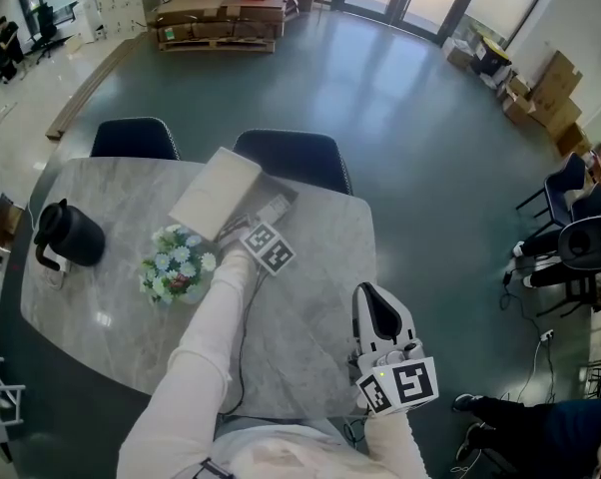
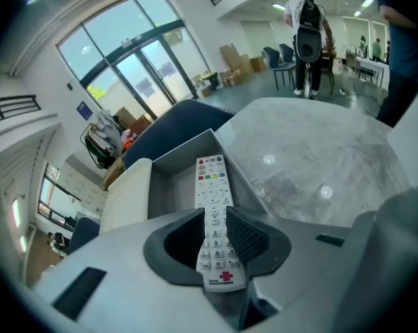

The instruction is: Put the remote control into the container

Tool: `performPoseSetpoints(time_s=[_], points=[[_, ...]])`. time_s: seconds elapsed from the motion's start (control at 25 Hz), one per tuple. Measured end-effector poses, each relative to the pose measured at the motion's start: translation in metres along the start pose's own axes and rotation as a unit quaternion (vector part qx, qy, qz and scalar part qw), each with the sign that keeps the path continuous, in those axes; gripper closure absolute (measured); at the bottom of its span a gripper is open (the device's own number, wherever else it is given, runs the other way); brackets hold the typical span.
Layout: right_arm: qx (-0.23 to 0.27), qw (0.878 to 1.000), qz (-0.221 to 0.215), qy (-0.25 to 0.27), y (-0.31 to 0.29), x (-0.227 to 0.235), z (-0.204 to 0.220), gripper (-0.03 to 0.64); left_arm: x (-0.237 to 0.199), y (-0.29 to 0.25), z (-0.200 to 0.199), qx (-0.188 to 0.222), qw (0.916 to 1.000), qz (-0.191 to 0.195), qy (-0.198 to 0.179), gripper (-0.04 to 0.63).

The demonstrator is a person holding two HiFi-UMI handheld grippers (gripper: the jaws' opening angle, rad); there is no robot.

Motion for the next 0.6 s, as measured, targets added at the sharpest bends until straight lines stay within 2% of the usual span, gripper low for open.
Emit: performPoseSetpoints(time_s=[0.16, 0.28, 0.36, 0.44, 0.6], points=[[0.002, 1.000, -0.002, 0.001, -0.001, -0.001, -0.002, 0.598, -0.002, 0.001, -0.001, 0.024, 0.9984, 0.017, 0.048, 0.499], [0.005, 1.000, -0.003, 0.002, 0.001, -0.003, -0.002, 0.598, -0.013, 0.015, -0.008, 0.085, 0.9905, -0.003, 0.109, 0.502], [0.008, 1.000, -0.004, 0.001, 0.003, -0.003, -0.003, 0.598, -0.022, 0.035, -0.017, 0.146, 0.9751, -0.014, 0.166, 0.542], [0.012, 1.000, -0.007, 0.001, 0.006, -0.006, -0.006, 0.598, -0.027, 0.060, -0.027, 0.205, 0.9530, -0.012, 0.223, 0.566], [0.025, 0.999, -0.021, 0.005, 0.015, -0.015, -0.014, 0.598, -0.024, 0.119, -0.041, 0.298, 0.9096, 0.012, 0.289, 0.583]])
Point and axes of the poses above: the fingertips, and each gripper's own axes: y backward along the fingers, x to its right, z out of its underside, the point moved 2 cm from there along y, backward along the fingers, and after that the axes turned 1 degree about x, right-handed, at the moved point
